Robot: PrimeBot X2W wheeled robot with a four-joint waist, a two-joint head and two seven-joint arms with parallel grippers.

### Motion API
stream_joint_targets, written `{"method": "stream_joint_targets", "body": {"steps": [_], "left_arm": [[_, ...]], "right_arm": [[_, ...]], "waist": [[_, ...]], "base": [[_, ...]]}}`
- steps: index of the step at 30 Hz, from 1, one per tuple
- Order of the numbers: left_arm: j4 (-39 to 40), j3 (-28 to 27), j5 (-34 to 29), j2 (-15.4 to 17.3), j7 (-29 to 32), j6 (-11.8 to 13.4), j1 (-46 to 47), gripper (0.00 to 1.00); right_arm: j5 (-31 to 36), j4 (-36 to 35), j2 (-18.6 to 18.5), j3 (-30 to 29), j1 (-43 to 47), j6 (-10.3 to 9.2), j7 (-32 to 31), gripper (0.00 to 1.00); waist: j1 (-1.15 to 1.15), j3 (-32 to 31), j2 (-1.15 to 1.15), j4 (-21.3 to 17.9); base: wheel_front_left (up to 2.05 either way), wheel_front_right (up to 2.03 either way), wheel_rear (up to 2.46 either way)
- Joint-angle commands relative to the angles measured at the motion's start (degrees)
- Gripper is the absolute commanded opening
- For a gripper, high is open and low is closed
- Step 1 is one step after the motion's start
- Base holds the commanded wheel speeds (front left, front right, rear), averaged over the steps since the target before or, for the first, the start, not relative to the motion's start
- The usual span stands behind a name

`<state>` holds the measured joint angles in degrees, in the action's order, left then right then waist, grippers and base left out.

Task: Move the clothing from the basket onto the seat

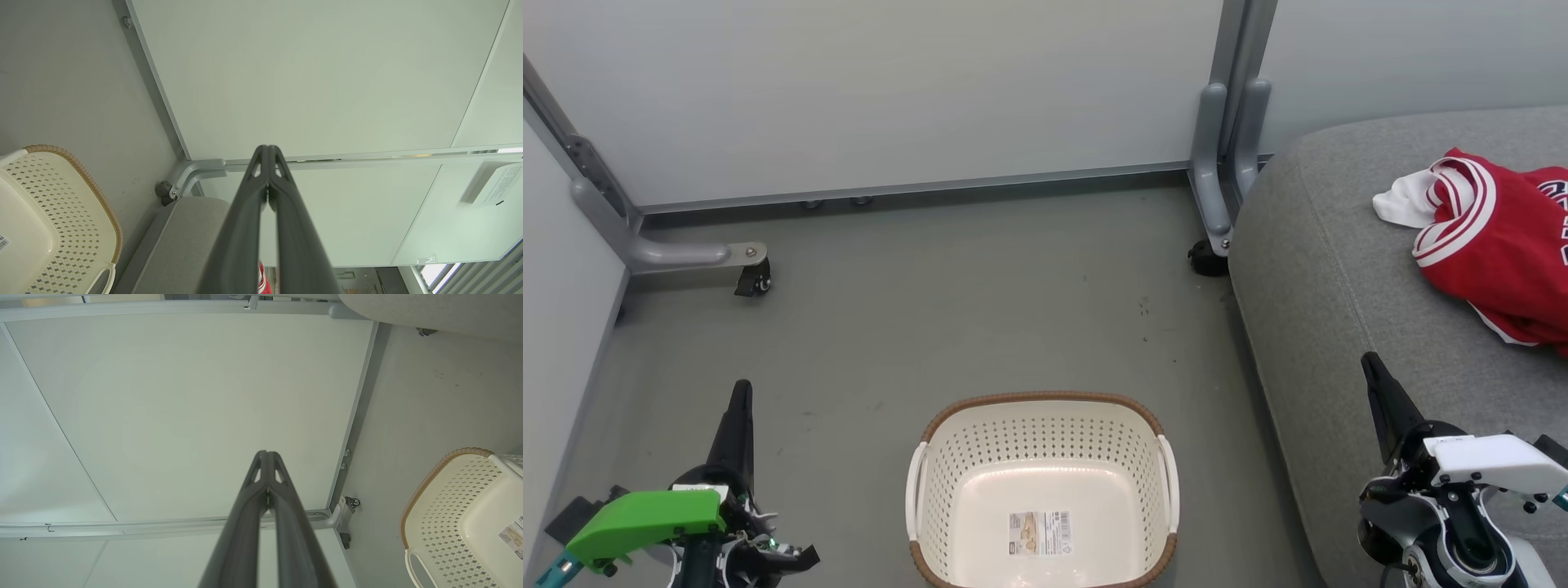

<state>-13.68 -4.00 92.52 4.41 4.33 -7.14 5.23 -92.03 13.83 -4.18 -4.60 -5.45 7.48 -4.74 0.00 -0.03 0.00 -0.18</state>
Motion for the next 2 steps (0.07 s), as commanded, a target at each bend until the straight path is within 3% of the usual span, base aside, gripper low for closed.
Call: {"method": "stream_joint_targets", "body": {"steps": [1, 2], "left_arm": [[-0.31, -0.45, 1.15, 0.12, 0.43, -0.55, 1.15, 0.0], [-0.36, -0.5, 1.48, 0.1, 0.53, -0.49, 1.29, 0.0]], "right_arm": [[-1.26, 0.12, 0.1, -0.27, -0.86, 0.02, -0.48, 0.0], [-1.56, 0.15, 0.11, -0.33, -0.89, 0.02, -0.53, 0.0]], "waist": [[0.0, 0.09, 0.0, 0.08], [0.0, 0.13, 0.0, 0.11]], "base": [[0.0, 0.0, 0.0], [0.0, 0.0, 0.0]]}}
